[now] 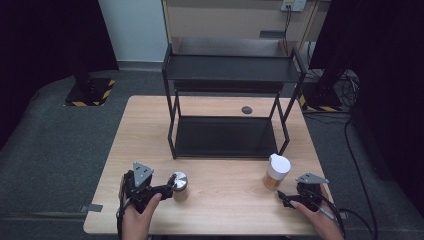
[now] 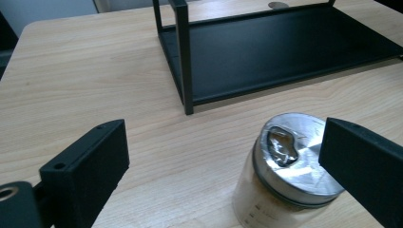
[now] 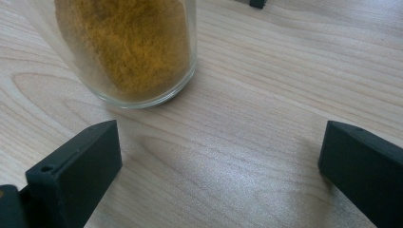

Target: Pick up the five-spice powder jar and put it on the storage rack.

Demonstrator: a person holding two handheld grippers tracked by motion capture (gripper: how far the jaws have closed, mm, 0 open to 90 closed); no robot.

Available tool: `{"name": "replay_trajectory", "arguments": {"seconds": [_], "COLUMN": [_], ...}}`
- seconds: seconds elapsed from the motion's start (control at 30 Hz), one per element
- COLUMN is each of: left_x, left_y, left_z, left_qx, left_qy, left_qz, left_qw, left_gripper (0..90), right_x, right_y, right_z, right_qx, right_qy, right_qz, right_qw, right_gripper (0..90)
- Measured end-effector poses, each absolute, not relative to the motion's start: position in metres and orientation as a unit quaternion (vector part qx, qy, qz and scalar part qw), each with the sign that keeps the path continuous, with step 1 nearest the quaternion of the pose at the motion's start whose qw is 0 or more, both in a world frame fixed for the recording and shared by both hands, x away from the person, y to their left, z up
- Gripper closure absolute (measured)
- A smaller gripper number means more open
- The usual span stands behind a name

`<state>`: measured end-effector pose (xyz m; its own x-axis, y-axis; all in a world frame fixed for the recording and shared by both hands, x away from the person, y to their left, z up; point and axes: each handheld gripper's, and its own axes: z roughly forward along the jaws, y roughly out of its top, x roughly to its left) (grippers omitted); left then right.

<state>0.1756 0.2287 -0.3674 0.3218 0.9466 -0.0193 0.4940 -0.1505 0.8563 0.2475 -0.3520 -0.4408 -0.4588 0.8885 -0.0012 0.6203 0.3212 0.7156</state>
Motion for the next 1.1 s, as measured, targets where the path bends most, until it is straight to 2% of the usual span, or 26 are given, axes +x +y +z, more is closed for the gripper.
{"name": "replay_trajectory", "arguments": {"seconds": [0.57, 1.1], "left_x": [0.175, 0.186], "left_y": [0.214, 0.201], "left_z": [-0.368, -0.377], "left_qx": [0.726, 0.757], "left_qy": [0.49, 0.477], "left_qz": [0.269, 0.258], "left_qw": [0.401, 0.366], "left_gripper": [1.4, 1.4], "right_x": [0.248, 0.248], "right_y": [-0.352, -0.352], "right_z": [-0.441, -0.441], "right_qx": [0.479, 0.478], "right_qy": [0.788, 0.788], "right_qz": [0.331, 0.331], "right_qw": [0.202, 0.202], "right_gripper": [1.4, 1.4]}}
